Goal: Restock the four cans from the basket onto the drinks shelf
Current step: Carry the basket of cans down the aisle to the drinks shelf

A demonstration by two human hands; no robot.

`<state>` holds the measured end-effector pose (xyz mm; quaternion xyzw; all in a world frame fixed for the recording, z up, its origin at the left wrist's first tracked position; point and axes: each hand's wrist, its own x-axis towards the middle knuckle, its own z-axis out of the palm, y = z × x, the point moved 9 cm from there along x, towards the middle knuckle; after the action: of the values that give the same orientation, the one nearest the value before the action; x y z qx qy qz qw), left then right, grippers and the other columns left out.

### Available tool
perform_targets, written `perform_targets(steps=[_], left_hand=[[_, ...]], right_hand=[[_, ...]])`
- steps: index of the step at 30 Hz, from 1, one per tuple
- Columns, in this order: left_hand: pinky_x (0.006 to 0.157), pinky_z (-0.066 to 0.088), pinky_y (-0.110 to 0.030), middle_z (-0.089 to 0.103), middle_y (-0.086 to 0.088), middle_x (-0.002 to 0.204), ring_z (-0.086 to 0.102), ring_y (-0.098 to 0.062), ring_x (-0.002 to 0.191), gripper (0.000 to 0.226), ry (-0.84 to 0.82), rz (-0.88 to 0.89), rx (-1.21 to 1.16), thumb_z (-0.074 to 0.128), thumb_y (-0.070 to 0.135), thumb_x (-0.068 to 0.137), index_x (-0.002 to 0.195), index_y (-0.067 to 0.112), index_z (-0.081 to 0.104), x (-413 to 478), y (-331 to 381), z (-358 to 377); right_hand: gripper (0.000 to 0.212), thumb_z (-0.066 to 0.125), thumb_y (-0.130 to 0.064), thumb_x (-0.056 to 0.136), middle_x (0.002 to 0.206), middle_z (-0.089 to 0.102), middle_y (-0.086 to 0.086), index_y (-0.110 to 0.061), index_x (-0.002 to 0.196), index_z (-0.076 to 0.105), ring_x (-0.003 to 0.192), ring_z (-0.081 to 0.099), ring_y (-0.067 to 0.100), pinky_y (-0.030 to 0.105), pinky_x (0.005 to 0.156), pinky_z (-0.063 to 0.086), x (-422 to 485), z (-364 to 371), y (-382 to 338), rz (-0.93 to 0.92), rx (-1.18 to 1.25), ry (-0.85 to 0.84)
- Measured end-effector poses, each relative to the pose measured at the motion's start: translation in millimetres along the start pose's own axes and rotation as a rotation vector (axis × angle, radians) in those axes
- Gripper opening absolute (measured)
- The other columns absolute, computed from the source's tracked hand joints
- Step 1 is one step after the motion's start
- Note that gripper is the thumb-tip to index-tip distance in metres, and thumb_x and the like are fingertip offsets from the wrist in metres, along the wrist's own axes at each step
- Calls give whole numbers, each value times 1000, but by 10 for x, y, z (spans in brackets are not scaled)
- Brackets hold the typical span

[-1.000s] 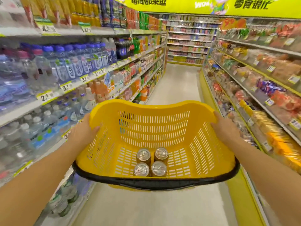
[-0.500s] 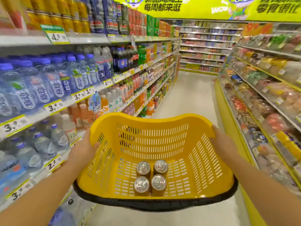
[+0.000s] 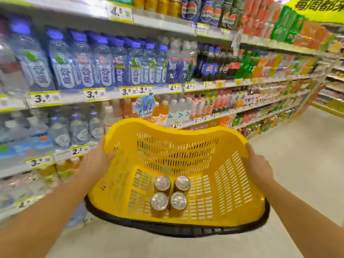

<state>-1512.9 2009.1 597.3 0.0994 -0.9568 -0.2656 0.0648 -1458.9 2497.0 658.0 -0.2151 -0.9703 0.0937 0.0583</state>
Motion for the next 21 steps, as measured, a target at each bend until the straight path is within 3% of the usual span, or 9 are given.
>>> perform_targets(steps=[3,6,12,17,21], left_hand=[[83,44,-48,60,-28,119,57,-44,108,70,34,-105,17,49,33,94,151,19,12,-78,-124,29],[84,45,-48,62,-29,114,58,-46,106,71,49,-196,78,48,33,94,151,18,9,-132,-358,72],[83,45,-52,59,-34,117,57,-50,106,73,73,-307,116,53,30,92,151,17,11,-226,-949,301],[82,46,-54,60,-40,105,57,-54,99,80,80,-342,190,54,33,90,151,24,3,-306,-1494,654],[85,44,-52,56,-40,114,55,-53,105,76,80,-435,220,52,34,92,151,20,7,-507,-1869,1008]], right_hand=[[53,41,-25,99,101,60,22,-23,147,21,81,55,35,37,65,38,375,233,-177,-84,15,-43],[56,44,-24,98,118,59,24,-23,149,20,102,58,40,40,71,39,623,560,-388,-154,31,-81],[54,43,-21,97,108,60,28,-22,147,22,96,60,42,38,66,35,754,1373,-807,-240,50,-142],[59,42,-26,97,118,58,27,-22,150,16,105,58,43,42,72,39,759,2199,-966,-291,38,-189],[60,42,-29,97,117,58,26,-24,150,14,106,57,43,44,75,42,724,2816,-1062,-333,58,-218]])
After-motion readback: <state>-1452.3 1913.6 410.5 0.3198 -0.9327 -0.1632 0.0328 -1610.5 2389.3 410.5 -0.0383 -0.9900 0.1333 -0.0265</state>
